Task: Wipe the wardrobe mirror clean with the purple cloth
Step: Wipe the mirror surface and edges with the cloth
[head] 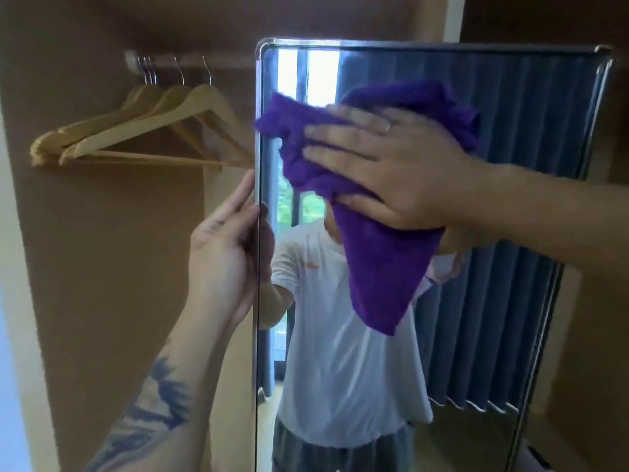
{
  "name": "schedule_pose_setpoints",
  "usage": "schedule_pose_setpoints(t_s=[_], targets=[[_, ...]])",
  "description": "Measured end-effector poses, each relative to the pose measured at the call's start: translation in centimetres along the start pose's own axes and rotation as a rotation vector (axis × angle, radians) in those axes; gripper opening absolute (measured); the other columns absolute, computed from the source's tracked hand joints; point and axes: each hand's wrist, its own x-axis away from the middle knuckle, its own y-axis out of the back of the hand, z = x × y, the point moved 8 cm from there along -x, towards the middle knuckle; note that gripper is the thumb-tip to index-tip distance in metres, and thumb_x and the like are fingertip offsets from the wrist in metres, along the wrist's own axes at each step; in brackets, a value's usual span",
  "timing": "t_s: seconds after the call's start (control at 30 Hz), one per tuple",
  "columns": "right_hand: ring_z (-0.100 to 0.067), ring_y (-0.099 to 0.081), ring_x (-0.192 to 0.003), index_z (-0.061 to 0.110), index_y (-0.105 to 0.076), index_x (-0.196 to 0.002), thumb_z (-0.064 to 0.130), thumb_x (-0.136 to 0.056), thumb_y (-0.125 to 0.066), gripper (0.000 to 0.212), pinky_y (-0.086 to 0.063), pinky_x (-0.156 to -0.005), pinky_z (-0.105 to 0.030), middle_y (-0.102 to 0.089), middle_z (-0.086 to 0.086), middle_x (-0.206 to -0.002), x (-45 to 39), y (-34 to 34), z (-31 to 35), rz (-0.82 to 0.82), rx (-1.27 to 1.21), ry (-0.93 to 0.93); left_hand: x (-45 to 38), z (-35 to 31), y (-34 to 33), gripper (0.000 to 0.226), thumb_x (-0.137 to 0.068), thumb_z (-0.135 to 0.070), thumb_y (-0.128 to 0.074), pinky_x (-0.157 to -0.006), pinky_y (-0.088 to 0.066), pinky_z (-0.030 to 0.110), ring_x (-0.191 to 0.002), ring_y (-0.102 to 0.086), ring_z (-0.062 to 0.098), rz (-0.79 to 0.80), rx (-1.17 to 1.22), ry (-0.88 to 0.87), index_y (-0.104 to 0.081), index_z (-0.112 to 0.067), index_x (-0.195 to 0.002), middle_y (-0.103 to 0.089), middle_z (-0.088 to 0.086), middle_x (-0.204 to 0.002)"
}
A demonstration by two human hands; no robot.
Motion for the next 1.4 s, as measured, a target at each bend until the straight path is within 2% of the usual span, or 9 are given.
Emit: schedule_pose_setpoints(t_s=[0.13, 0.37, 0.47, 0.63, 0.87, 1.0, 1.17, 1.3, 1.4], targets=[[-0.039, -0.030, -0.153, 0.012, -0.043, -0.156, 0.045, -0.101, -0.046, 0.064, -0.024, -0.121, -0.057, -0.036, -0.010, -0.165, -0.3, -0.1, 2.0, -0.108, 0.037, -0.324, 0.5, 0.6, 0.9, 0.037, -0.099, -0.001, -0.053, -0.086, -0.055, 0.026, -0.082, -0.066, 0.013, 0.007, -0.051, 0.015, -0.077, -0.021, -0.119, -0.074, 0.009, -0.095], [-0.035, -0.027, -0.154, 0.012, -0.052, -0.151, 0.034, -0.105, -0.048, 0.051, -0.010, -0.129, -0.054, -0.047, -0.007, -0.159, 5.4, -4.5, 15.9, 0.065, -0.097, 0.358, 1.2, 0.7, 1.8, 0.041, -0.098, 0.005, -0.054, -0.080, -0.058, 0.024, -0.080, -0.065, 0.014, -0.001, -0.086, 0.026, -0.076, -0.018, -0.123, -0.075, 0.009, -0.095], [-0.035, -0.035, -0.151, 0.016, -0.050, -0.152, 0.043, -0.104, -0.044, 0.055, -0.031, -0.120, -0.054, -0.048, -0.008, -0.158, 1.1, -2.8, 8.9, 0.004, -0.116, 0.123, 1.6, 1.0, 1.8, 0.031, -0.101, -0.004, -0.052, -0.073, -0.058, 0.021, -0.080, -0.069, 0.015, 0.006, -0.055, 0.015, -0.076, -0.016, -0.117, -0.079, 0.006, -0.094], [-0.036, -0.033, -0.152, 0.017, -0.048, -0.154, 0.044, -0.099, -0.049, 0.061, -0.025, -0.121, -0.055, -0.040, -0.005, -0.163, -1.2, -0.5, 5.2, -0.133, 0.019, -0.303, 1.7, 2.1, 3.4, 0.026, -0.103, -0.014, -0.054, -0.069, -0.056, 0.026, -0.082, -0.070, 0.017, -0.053, -0.040, 0.044, -0.078, -0.012, -0.113, -0.077, 0.009, -0.101], [-0.038, -0.032, -0.150, 0.006, -0.051, -0.150, 0.025, -0.102, -0.049, 0.052, -0.012, -0.128, -0.055, -0.059, -0.009, -0.144, 5.6, -4.6, 18.3, 0.088, -0.144, 0.308, 2.8, 2.1, 4.5, 0.027, -0.104, -0.013, -0.053, -0.096, -0.057, 0.030, -0.098, -0.071, 0.018, -0.060, -0.104, 0.048, -0.077, -0.014, -0.115, -0.076, 0.014, -0.116], [-0.036, -0.035, -0.151, 0.018, -0.046, -0.155, 0.046, -0.105, -0.043, 0.058, -0.031, -0.117, -0.053, -0.051, -0.007, -0.155, 1.8, -2.2, 7.3, -0.004, -0.055, -0.081, 2.8, 2.4, 4.1, 0.028, -0.105, -0.012, -0.049, -0.064, -0.056, 0.018, -0.077, -0.071, 0.014, -0.017, -0.083, 0.057, -0.075, -0.012, -0.116, -0.079, 0.006, -0.094], [-0.037, -0.033, -0.152, 0.018, -0.047, -0.154, 0.043, -0.100, -0.049, 0.060, -0.027, -0.118, -0.054, -0.039, -0.005, -0.164, 1.9, -1.1, 6.1, -0.102, 0.022, -0.354, 3.1, 2.2, 3.9, 0.028, -0.095, -0.016, -0.056, -0.069, -0.056, 0.018, -0.091, -0.072, 0.019, -0.019, -0.086, 0.042, -0.073, -0.015, -0.118, -0.078, 0.011, -0.112], [-0.037, -0.033, -0.147, 0.009, -0.060, -0.143, 0.026, -0.091, -0.060, 0.055, -0.010, -0.128, -0.053, -0.059, -0.009, -0.148, 5.5, -4.1, 18.1, 0.008, -0.124, 0.086, 3.1, 2.3, 4.6, 0.030, -0.104, -0.010, -0.050, -0.075, -0.057, 0.020, -0.089, -0.072, 0.015, -0.014, -0.124, 0.057, -0.071, -0.012, -0.126, -0.077, 0.011, -0.113], [-0.036, -0.028, -0.152, 0.015, -0.052, -0.150, 0.037, -0.100, -0.048, 0.055, -0.006, -0.128, -0.050, -0.056, -0.006, -0.148, 5.6, -3.9, 16.3, 0.085, -0.128, 0.191, 3.1, 2.2, 4.5, 0.029, -0.105, -0.011, -0.049, -0.076, -0.058, 0.021, -0.088, -0.073, 0.013, 0.004, -0.132, 0.050, -0.072, -0.014, -0.121, -0.078, 0.008, -0.107]])
